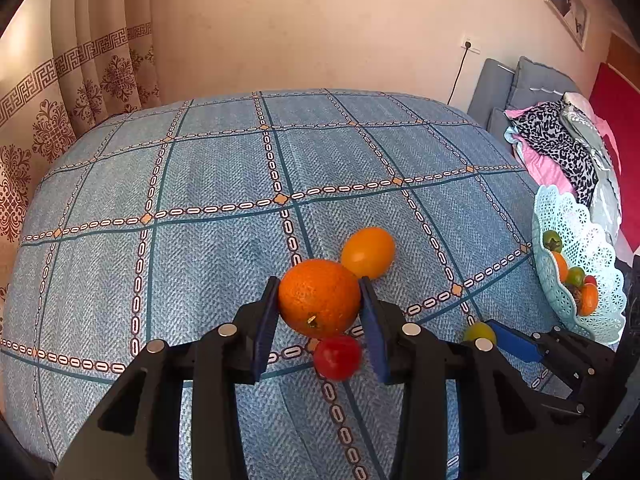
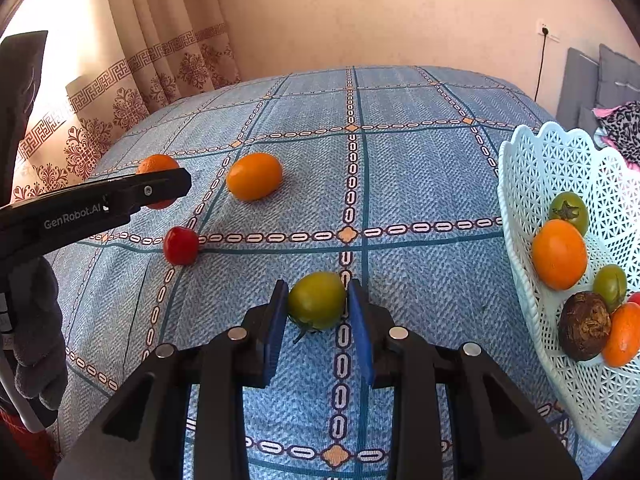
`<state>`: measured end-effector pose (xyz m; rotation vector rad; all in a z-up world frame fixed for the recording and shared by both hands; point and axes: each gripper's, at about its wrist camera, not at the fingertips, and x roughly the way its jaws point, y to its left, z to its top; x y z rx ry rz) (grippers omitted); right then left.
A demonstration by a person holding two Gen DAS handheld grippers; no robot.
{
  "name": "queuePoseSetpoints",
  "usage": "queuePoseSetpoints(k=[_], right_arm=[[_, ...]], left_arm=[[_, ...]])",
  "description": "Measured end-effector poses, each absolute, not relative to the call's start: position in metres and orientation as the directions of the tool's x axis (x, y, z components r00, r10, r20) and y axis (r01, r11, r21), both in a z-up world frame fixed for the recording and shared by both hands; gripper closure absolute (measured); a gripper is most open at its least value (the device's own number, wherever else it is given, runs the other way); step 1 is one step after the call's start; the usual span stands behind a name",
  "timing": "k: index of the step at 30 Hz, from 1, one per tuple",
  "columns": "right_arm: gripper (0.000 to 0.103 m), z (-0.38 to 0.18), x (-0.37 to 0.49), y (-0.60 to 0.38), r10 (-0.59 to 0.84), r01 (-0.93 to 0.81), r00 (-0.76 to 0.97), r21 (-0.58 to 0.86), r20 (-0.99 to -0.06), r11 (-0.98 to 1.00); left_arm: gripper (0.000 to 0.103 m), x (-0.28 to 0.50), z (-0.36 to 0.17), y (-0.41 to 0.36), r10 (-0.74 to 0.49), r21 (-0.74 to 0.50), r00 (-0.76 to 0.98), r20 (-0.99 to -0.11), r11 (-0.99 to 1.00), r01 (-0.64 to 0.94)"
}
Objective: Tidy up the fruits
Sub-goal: 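Carry the orange and green tomato over the blue basket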
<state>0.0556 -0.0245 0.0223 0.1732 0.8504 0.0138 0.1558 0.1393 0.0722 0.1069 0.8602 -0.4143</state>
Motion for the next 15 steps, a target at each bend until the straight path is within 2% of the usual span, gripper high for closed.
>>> queuePoseSetpoints(k=[15], right_arm=[[0.074,0.037,0.042,-0.021,0.081,0.042,0.698,0.153,-0.712,0.987]], left_arm=[[0.063,0.147,0.083,0.143,-0.324,-0.079,0.598,-0.733,0.914,0.399]])
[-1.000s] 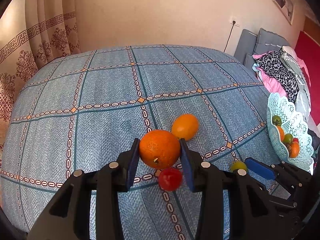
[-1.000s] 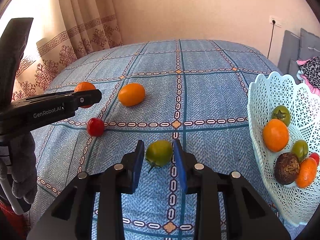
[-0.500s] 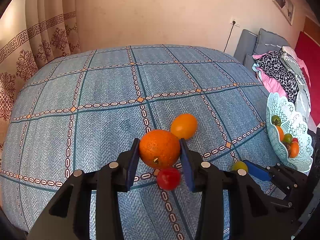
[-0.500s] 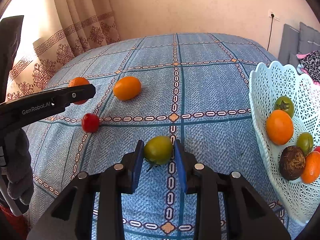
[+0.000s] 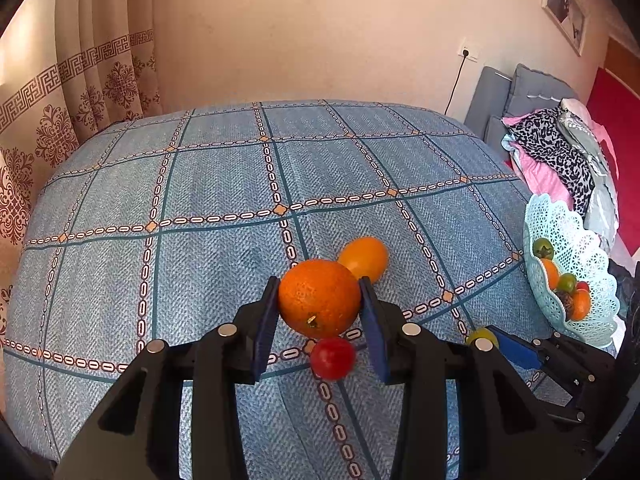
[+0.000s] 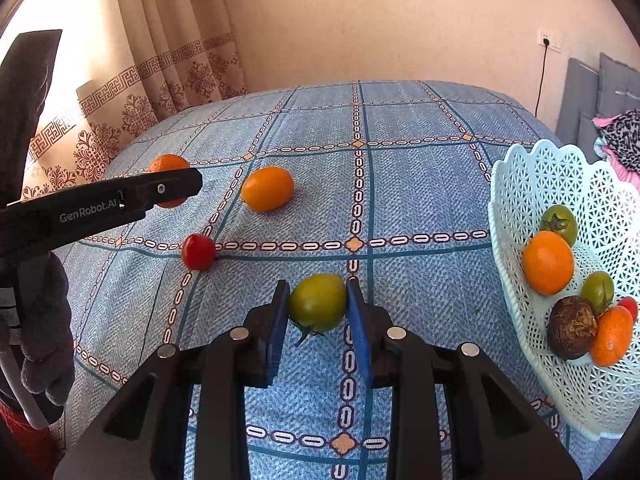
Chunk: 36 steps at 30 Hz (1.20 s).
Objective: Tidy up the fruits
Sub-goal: 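Carry the orange and green tomato over the blue basket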
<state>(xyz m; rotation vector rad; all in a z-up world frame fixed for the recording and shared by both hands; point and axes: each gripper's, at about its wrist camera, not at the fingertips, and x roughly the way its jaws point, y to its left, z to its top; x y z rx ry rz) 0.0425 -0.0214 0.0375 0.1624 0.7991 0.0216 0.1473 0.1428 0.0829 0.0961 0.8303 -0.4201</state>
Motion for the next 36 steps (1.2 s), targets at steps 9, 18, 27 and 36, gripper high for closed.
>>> queuePoseSetpoints(k=[9,18,27,36], right_arm=[[0.074,0.068,0.023,-0.039,0.063,0.07,0.749,0.173,-0.659,0.982],[0.074,0.092,-0.002,-0.076,0.013,0.135,0.792,0.196,-0.611,0.971],[0.074,0.109,-0.03,-0.123,-0.062,0.227,0.821,0.225,-0.567,0.948],[0.074,0.113,-0.051,-0.167,-0.121,0.309,0.832,0.273,-0.541,0.911]], left_arm=[[0.063,0.135,0.094,0.131,-0.336,-0.068,0.61,-0.717,0.905,0.419],[0.063,0.118,0.113,0.113,-0.352,-0.037,0.63,-0.692,0.889,0.456],[0.063,0.099,0.134,0.09,-0.407,-0.057,0.624,-0.667,0.863,0.502],[0.063,0.081,0.148,0.057,-0.464,-0.074,0.605,-0.647,0.828,0.556]])
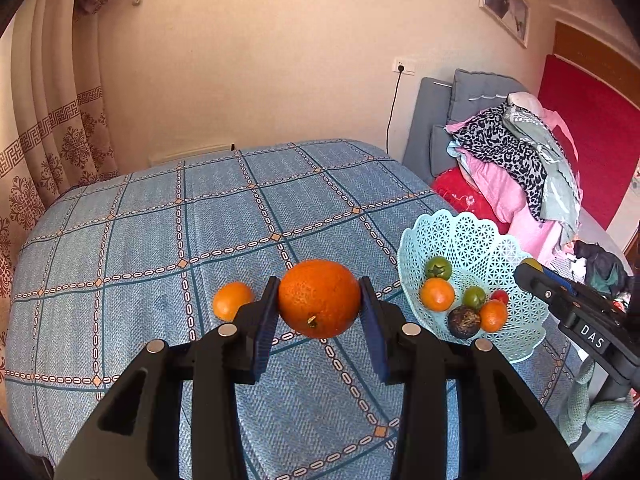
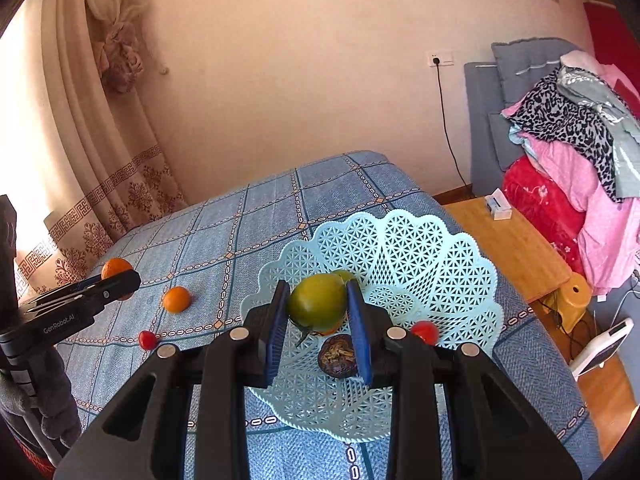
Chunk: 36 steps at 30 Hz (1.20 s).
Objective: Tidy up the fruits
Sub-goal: 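Carry the orange and green tomato over the blue basket, then open both tools to drop the fruits into the basket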
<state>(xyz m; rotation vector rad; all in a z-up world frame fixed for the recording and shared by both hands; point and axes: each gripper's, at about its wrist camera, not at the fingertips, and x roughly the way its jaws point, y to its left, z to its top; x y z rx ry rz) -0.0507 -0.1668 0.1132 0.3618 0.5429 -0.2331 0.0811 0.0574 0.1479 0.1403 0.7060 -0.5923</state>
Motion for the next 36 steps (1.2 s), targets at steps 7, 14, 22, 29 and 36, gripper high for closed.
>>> queuePoseSetpoints(k=[7,14,22,29,36], right_arm=[[0.074,0.115,-0.055,-0.185,-0.141,0.339,0.832,0.291,-0.536,0.895],[0.074,0.112,-0.056,-0.197,-0.16,0.375,0.816,0.298,-0.555,0.878],[0.074,0.104,-0.054,-0.21,-0.173,0.417,0.79,0.309,-0.589,0.855],[0.074,0.101,-0.052,-0.213,-0.177,0.427,0.781,0.305,-0.599,0.851],[0.074,0.096,-0.049,-0.214,-0.187,0.443,0.767,0.297,-0.613,0.846]], left_arm=[[0.063,0.073,0.146,0.03,-0.509,-0.098,0.566,-0.649,0.793,0.601],[0.063,0.064,0.139,0.001,-0.531,-0.098,0.529,-0.663,0.761,0.641],[0.063,0.058,0.131,-0.019,-0.548,-0.099,0.497,-0.673,0.732,0.674],[0.063,0.056,0.118,-0.033,-0.547,-0.097,0.468,-0.694,0.715,0.693],[0.063,0.053,0.108,-0.04,-0.549,-0.099,0.448,-0.705,0.702,0.705]])
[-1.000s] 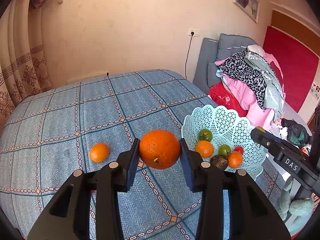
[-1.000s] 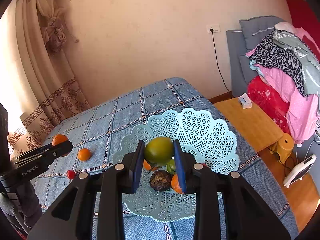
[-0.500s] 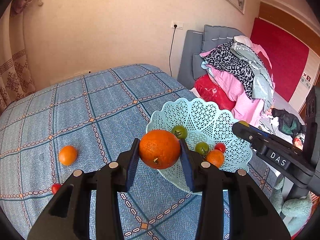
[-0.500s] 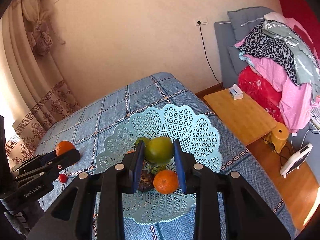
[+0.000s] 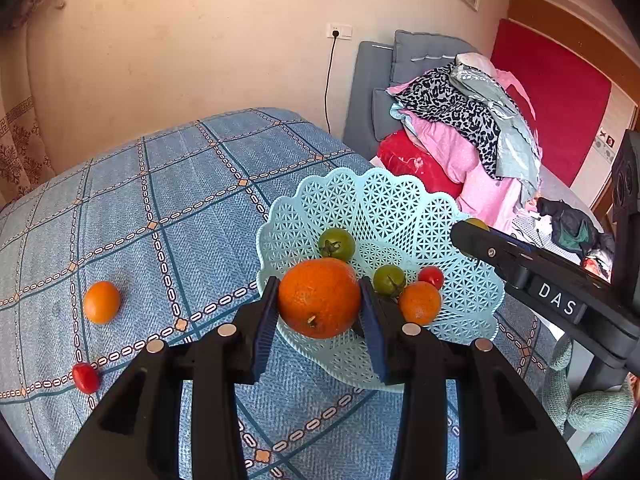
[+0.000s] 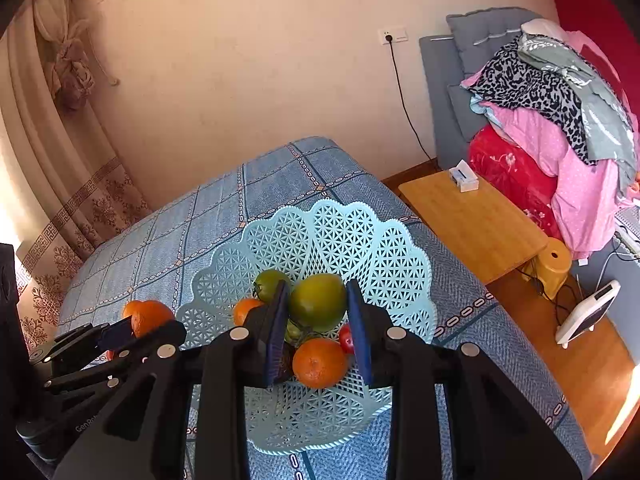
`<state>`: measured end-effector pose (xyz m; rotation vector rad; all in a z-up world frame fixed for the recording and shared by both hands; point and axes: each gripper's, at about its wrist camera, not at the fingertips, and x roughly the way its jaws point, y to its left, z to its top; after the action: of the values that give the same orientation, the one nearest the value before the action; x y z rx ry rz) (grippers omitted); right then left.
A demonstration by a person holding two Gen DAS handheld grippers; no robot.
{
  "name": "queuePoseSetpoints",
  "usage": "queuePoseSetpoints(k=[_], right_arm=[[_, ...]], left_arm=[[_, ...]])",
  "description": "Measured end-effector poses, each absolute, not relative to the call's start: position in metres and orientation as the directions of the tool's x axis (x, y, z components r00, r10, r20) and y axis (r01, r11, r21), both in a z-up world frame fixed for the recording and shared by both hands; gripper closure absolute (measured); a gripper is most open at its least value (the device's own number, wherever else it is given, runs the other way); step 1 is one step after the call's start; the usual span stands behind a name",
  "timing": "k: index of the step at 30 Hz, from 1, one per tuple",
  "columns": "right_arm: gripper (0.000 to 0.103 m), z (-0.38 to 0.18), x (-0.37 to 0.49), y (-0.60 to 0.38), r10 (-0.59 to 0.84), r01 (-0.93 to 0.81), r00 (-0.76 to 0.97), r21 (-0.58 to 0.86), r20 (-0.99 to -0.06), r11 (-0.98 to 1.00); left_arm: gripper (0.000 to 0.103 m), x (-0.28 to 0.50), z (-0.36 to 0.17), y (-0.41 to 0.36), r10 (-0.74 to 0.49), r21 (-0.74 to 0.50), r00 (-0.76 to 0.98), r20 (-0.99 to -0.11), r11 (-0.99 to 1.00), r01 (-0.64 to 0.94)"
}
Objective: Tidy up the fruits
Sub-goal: 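Open both tools to drop the fruits into the basket, then move both open tools back toward the remaining fruit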
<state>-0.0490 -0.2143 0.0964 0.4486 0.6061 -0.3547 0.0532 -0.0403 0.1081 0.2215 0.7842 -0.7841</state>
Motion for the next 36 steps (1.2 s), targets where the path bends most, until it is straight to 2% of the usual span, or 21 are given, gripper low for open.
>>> queuePoseSetpoints(k=[6,8,9,11,13,17,21,25,36], right_arm=[[0.074,0.095,-0.047,-0.215,-0.194,0.453,0.759,0.291,-0.622,0.842],[0.073,0.095,-0.047,-0.215,-0.197,0.458,0.758,0.292,-0.622,0.84],[0.073,0.095,-0.048,-0.215,-0.196,0.46,0.759,0.299,-0.621,0.836],[0.072,0.094,-0.049,-0.218,-0.191,0.466,0.758,0.313,-0.624,0.828],[0.065,0.092,-0.051,-0.221,-0.193,0.473,0.755,0.317,-0.627,0.822],[0.063,0.094,-0.052,-0.22,-0.199,0.476,0.758,0.319,-0.621,0.82],[0.063,0.098,-0.054,-0.219,-0.202,0.474,0.765,0.322,-0.612,0.82],[0.063,0.099,-0.054,-0.218,-0.204,0.473,0.766,0.321,-0.609,0.821],[0.063,0.098,-0.05,-0.211,-0.196,0.459,0.765,0.306,-0.614,0.834]], left_arm=[[0.062,0.051,0.106,-0.042,-0.556,-0.103,0.435,-0.708,0.691,0.715],[0.054,0.052,0.105,-0.04,-0.551,-0.11,0.437,-0.711,0.701,0.705],[0.047,0.053,0.106,-0.039,-0.549,-0.109,0.446,-0.707,0.708,0.698],[0.043,0.054,0.108,-0.036,-0.548,-0.108,0.46,-0.698,0.716,0.689],[0.036,0.056,0.111,-0.033,-0.549,-0.117,0.464,-0.695,0.723,0.68],[0.035,0.059,0.115,-0.028,-0.546,-0.122,0.478,-0.688,0.736,0.666],[0.023,0.063,0.117,-0.022,-0.542,-0.127,0.489,-0.683,0.748,0.651],[0.017,0.066,0.121,-0.015,-0.54,-0.136,0.501,-0.676,0.759,0.636],[0.016,0.068,0.131,-0.003,-0.519,-0.111,0.552,-0.652,0.786,0.608]])
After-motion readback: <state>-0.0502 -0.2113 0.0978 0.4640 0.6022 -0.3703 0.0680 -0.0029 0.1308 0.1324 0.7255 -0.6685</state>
